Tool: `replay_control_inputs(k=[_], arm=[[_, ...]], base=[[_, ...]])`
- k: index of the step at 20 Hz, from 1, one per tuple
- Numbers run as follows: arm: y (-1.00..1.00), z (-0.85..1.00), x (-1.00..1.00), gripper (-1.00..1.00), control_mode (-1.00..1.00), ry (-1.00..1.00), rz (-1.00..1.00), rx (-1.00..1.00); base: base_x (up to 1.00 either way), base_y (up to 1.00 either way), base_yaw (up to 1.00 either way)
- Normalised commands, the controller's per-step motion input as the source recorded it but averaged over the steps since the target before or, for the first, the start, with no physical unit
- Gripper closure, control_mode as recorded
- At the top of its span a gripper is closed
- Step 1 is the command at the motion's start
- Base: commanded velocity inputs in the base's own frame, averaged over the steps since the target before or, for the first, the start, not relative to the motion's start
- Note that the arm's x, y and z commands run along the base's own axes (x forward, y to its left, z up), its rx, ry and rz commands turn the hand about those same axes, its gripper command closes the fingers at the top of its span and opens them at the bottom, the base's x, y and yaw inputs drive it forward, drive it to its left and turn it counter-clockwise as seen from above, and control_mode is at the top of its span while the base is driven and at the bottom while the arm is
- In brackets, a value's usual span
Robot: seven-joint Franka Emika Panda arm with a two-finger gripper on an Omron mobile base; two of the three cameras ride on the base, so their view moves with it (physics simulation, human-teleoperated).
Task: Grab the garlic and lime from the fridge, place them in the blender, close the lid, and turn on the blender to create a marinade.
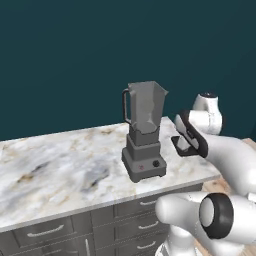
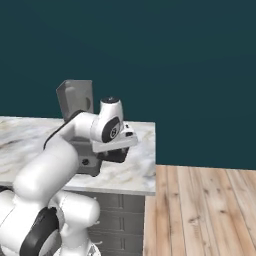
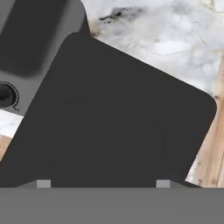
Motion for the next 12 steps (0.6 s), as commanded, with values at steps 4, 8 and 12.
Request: replay_control_inputs(k=[4,8,12], arm=[[-0.03,1.0,-0.16,1.0,-1.0,-0.14,-0.05,0.0],[-0.03,1.0,-0.08,1.0,-1.0,-0.18,-0.03,0.0],[0.0,1.0,0.0,1.0,-1.0,-0.17,-0.01,0.0]], base=[[0.0,0.0,0.0],[0.0,0.0,0.0],[0.0,0.0,0.0]])
